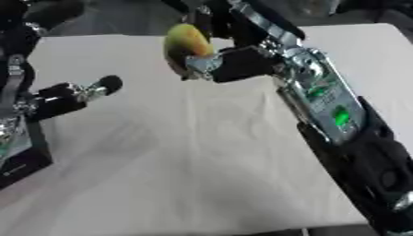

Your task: Pick up the objects with one hand, pass them to the other hand, and then place them into the box on the other side of the table.

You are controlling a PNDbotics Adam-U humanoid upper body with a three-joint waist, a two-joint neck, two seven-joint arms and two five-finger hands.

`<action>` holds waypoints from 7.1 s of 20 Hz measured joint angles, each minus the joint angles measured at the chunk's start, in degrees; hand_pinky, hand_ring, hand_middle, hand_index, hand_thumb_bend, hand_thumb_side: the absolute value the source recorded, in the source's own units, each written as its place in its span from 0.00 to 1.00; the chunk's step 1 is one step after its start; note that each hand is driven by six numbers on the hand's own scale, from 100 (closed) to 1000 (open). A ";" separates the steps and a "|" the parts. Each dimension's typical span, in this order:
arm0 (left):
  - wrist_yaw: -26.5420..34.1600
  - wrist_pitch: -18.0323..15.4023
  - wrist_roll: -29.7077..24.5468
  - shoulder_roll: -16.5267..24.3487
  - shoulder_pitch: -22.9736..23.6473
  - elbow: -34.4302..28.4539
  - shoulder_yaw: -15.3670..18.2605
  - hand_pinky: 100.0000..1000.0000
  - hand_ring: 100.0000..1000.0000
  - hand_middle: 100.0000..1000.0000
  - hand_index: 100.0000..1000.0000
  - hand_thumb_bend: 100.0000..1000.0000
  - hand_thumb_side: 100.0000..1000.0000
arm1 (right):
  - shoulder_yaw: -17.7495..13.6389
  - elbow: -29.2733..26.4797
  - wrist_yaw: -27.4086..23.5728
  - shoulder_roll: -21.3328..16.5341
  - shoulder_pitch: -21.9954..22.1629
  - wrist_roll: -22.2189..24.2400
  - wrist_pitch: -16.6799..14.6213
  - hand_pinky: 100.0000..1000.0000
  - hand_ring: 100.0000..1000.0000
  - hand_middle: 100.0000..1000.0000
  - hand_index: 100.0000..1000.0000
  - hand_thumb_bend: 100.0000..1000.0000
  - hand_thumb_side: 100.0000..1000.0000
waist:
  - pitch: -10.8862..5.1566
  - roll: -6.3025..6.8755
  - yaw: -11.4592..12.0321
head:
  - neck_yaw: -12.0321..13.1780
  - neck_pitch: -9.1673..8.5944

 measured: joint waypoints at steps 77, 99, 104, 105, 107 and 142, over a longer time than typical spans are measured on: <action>-2.55 -6.53 1.86 -3.60 -3.47 0.31 -7.68 0.58 0.50 0.67 0.76 0.86 0.00 | 4.51 -1.95 -2.68 2.25 -1.43 3.43 0.20 0.57 0.39 0.36 0.40 0.25 0.00 | 0.67 0.00 -0.03 | 0.08 -0.02; -3.45 -5.51 -0.11 -4.60 -3.93 1.46 -8.09 0.57 0.50 0.65 0.73 0.77 0.00 | 4.85 -2.12 -3.95 2.20 -1.43 4.20 0.99 0.56 0.38 0.36 0.40 0.24 0.00 | 0.69 0.00 -0.06 | 0.52 -0.50; -3.45 -5.24 -0.38 -5.04 -3.95 1.76 -8.14 0.57 0.49 0.64 0.72 0.74 0.00 | 4.86 -2.14 -4.14 2.19 -1.43 4.30 1.10 0.55 0.38 0.36 0.40 0.24 0.00 | 0.69 0.00 -0.06 | 0.55 -0.51; -3.44 -5.17 -0.45 -5.06 -3.95 1.82 -8.22 0.57 0.49 0.64 0.72 0.74 0.00 | 4.86 -2.14 -4.14 2.18 -1.43 4.33 1.13 0.55 0.38 0.36 0.40 0.24 0.00 | 0.69 0.00 -0.06 | 0.55 -0.52; -3.43 -5.09 -0.53 -5.07 -3.96 1.83 -8.38 0.57 0.49 0.64 0.72 0.74 0.00 | 4.86 -2.14 -4.14 2.14 -1.43 4.39 1.19 0.55 0.38 0.36 0.40 0.24 0.00 | 0.69 0.00 -0.06 | 0.55 -0.53; -1.08 -5.02 -1.30 -5.62 -4.57 2.11 -9.09 0.46 0.37 0.39 0.49 0.50 0.00 | 4.90 -2.16 -4.58 1.77 -0.97 4.30 2.12 0.55 0.38 0.36 0.40 0.24 0.00 | 0.69 0.00 -0.08 | 0.57 -0.51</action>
